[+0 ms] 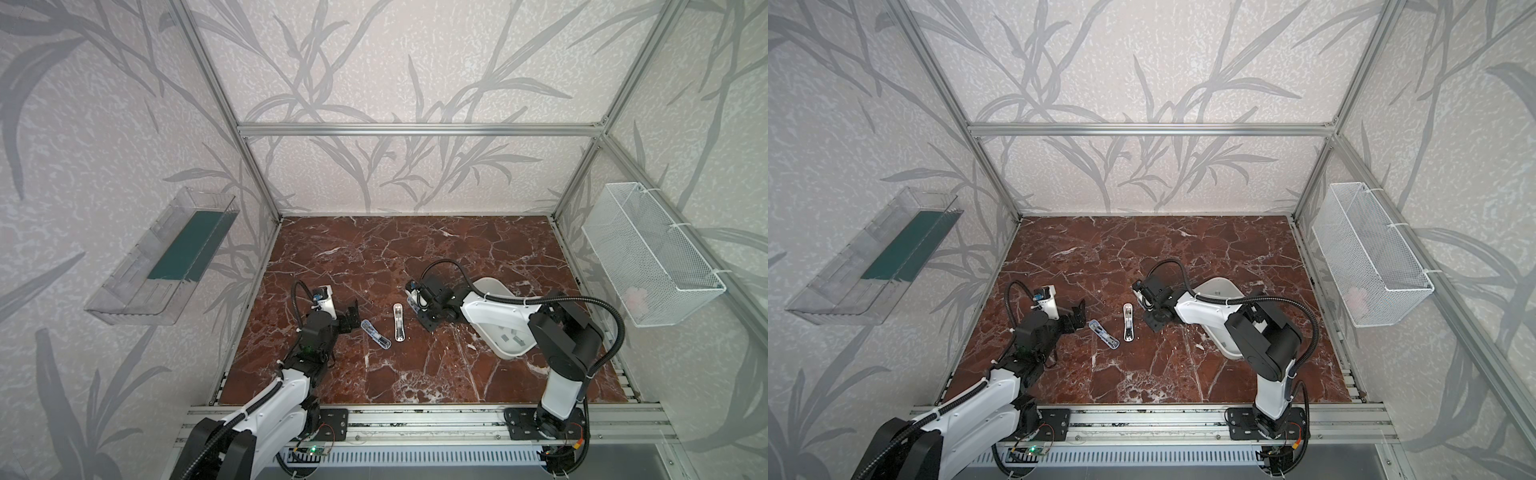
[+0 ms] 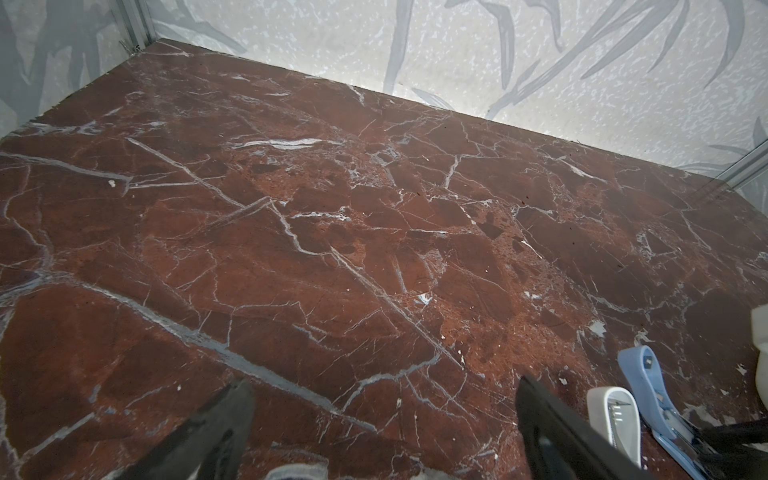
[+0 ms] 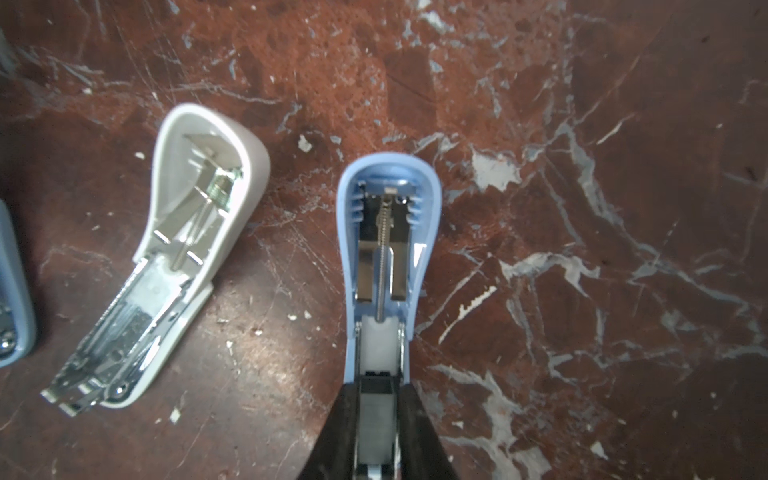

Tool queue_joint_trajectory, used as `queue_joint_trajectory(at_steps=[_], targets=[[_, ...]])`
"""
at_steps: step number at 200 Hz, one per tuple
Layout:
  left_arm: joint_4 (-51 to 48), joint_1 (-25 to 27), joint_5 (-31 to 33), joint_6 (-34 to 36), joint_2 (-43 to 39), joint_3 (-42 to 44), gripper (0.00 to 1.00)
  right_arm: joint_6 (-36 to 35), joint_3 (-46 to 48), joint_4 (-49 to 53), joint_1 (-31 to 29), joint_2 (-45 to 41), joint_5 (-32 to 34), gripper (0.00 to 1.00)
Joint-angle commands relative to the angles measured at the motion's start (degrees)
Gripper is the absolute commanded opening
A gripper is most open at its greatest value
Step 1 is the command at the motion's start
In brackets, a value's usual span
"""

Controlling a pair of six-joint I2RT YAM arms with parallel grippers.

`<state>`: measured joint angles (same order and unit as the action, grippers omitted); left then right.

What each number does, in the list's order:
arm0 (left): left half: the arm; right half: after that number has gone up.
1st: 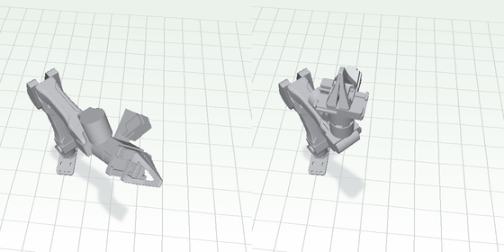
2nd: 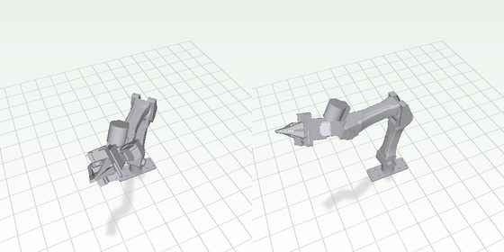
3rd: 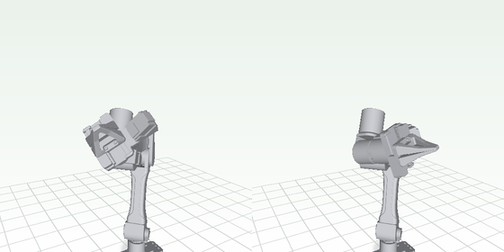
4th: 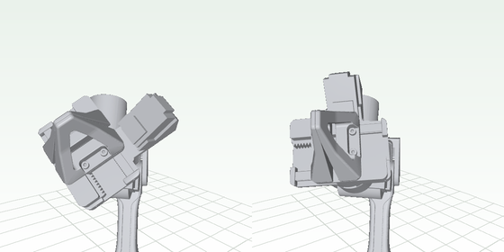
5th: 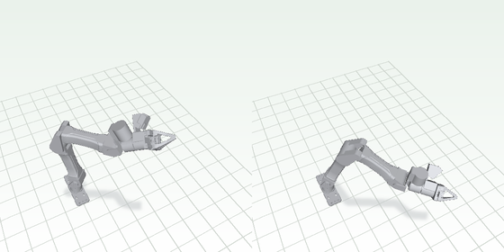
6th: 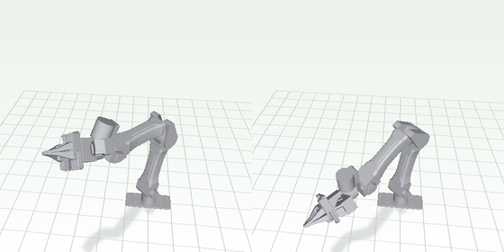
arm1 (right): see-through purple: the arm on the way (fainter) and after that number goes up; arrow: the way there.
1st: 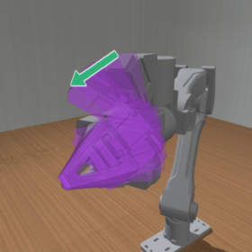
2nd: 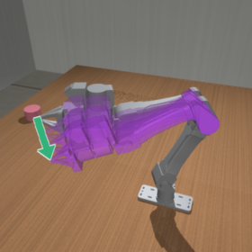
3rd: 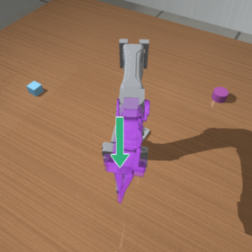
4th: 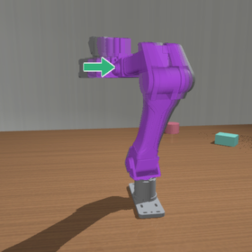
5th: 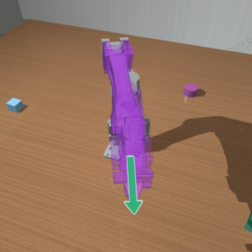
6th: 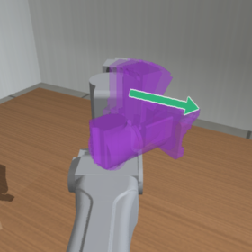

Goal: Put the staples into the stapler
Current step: 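Open right gripper and move it back over the white tray, then lower right gripper into the white tray toward another staple strip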

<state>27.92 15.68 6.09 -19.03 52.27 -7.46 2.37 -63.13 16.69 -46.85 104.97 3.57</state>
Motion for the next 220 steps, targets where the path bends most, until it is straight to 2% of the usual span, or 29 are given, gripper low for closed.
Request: queue_joint_trajectory(at_steps=[1,93,112,132,146,188,202,220], targets=[[1.35,-0.25,0.28,0.26,0.12,-1.74,0.99,0.95,0.73,2.21,0.19,-2.03,0.29,0.21],[1.35,-0.30,0.48,0.26,0.18,-1.68,0.99,2.41,-0.07,2.61,0.23,-4.33,0.50,0.27],[1.31,-0.29,1.72,-0.22,0.82,-1.99,0.99,3.36,-1.40,3.84,0.18,-6.83,2.51,0.29],[0.61,-0.25,0.27,0.37,1.84,-2.84,0.99,5.75,-1.58,4.55,1.10,-11.69,4.88,0.31],[0.32,-0.29,0.12,0.35,2.95,-3.46,0.99,8.58,-0.79,5.57,2.44,-14.98,7.35,0.31],[-1.50,-0.29,-0.96,0.72,7.36,-6.45,0.99,20.99,8.35,10.53,8.74,-27.30,21.87,0.31],[-2.20,-0.30,-1.52,0.87,8.71,-7.42,0.99,22.50,11.57,11.57,12.77,-31.04,21.90,0.30],[-2.81,-0.14,-2.20,1.27,9.88,-8.35,0.99,22.62,14.74,11.65,19.29,-34.89,18.21,0.30]])
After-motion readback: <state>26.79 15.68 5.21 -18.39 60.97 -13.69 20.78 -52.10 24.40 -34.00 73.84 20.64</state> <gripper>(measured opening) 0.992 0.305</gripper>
